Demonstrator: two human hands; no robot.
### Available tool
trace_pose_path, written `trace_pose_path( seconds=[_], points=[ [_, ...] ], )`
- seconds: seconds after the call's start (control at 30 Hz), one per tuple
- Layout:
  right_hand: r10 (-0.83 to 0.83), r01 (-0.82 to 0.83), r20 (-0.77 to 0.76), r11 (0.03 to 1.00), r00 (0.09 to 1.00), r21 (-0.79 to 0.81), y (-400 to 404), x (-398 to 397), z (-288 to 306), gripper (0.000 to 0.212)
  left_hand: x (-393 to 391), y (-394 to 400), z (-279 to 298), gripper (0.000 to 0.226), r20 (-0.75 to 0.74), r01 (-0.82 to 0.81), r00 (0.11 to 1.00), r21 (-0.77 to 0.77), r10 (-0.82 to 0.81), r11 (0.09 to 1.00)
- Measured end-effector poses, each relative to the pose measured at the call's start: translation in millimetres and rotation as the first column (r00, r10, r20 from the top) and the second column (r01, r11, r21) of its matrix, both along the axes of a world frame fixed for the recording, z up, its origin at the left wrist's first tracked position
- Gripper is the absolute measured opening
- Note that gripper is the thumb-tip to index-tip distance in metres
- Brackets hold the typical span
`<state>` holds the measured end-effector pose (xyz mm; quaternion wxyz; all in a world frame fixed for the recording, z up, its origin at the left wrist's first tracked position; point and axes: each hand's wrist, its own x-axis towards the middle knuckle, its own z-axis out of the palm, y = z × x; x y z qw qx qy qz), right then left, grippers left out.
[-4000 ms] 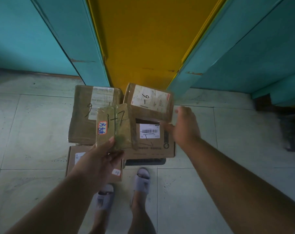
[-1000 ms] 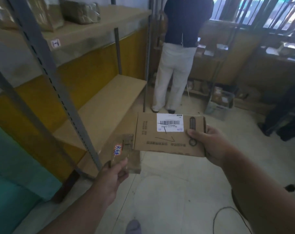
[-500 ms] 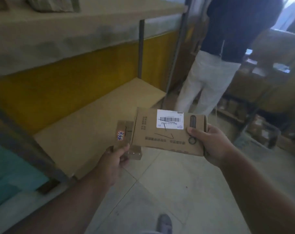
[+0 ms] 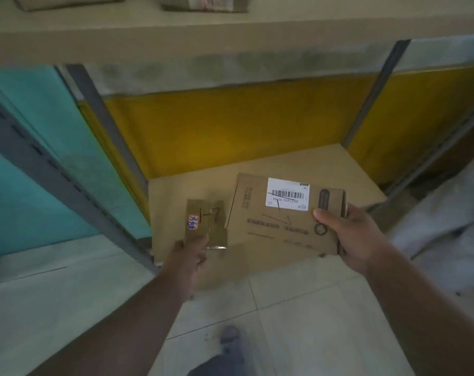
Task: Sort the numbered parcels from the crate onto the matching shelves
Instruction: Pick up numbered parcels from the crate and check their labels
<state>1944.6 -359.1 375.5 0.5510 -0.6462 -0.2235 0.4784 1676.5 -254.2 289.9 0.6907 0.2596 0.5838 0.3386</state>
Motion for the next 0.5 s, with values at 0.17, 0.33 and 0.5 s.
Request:
trace_pose_path(
  seconds=[0.17, 0.33, 0.5],
  points=[
    [0.089, -0.086, 0.043, 0.994, 0.995, -0.068, 54.3, 15.8, -20.0, 0.025, 9.6, 58.4, -33.0, 0.032, -0.126, -0.051, 0.991, -0.039, 0.046, 0.998],
    [0.182, -0.174, 0.064, 0.979, 0.981, -0.109, 96.4, 23.6, -27.5, 0.023, -0.4, 93.6, -48.1, 0.029, -0.192, -0.151, 0.973, -0.102, 0.130, 0.983],
    [0.254, -0.243, 0.059, 0.958, 0.965, -0.151, 134.7, 33.9, -46.3, 0.020, -7.4, 102.5, -63.7, 0.048, -0.261, -0.174, 0.955, -0.116, 0.139, 0.978]
  ],
)
